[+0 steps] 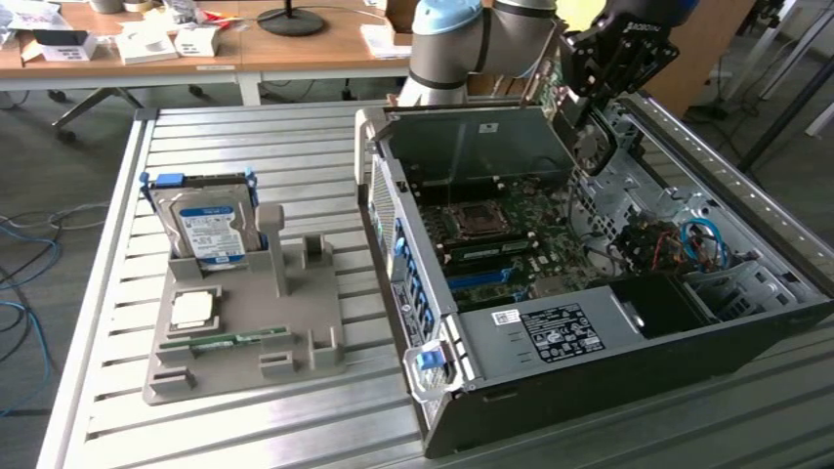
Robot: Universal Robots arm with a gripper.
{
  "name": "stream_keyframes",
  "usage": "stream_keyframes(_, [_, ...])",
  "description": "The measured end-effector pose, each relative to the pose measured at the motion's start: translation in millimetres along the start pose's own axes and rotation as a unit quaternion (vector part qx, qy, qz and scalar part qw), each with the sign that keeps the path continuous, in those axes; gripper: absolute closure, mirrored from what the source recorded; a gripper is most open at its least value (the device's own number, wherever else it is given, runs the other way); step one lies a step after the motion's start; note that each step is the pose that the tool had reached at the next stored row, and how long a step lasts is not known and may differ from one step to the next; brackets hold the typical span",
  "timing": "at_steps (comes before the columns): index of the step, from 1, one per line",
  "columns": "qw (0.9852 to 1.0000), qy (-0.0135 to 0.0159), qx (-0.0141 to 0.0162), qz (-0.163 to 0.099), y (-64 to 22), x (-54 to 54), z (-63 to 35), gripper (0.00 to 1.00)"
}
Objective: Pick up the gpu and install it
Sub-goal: 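Pick up the gpu and move the gpu toward the slot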
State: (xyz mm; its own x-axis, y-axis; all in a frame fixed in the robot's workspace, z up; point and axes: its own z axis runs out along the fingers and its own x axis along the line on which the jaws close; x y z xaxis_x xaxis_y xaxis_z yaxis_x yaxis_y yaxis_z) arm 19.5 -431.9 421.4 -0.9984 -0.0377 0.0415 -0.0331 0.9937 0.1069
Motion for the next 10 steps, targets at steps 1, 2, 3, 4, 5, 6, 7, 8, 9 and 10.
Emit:
stream_keyframes(1, [1.0000, 0.0000, 0.0001, 0.000, 0.0, 0.0, 0.0, 0.74])
stream_keyframes(2, [1.0000, 0.0001, 0.0001, 0.000, 0.0, 0.0, 0.0, 0.74])
stream_keyframes(3, [1.0000, 0.0000, 0.0001, -0.001, 0.0, 0.0, 0.0, 0.74])
stream_keyframes(4, [1.0000, -0.0016, 0.0002, -0.001, 0.0, 0.1, 0.0, 0.74])
stream_keyframes(5, [1.0000, -0.0081, 0.0004, -0.002, 0.0, 0.5, 0.2, 0.74])
stream_keyframes(6, [0.9999, -0.0167, 0.0007, -0.003, 0.1, 1.2, 0.3, 0.74])
stream_keyframes(7, [0.9997, -0.0248, 0.0010, -0.004, 0.1, 1.6, 0.4, 0.74])
stream_keyframes(8, [0.9996, -0.0290, 0.0012, -0.004, 0.1, 1.7, 0.4, 0.74])
stream_keyframes(9, [0.9996, -0.0296, 0.0012, -0.004, 0.1, 1.6, 0.5, 0.74])
stream_keyframes(10, [0.9996, -0.0296, 0.0013, -0.004, 0.1, 1.6, 0.4, 0.74])
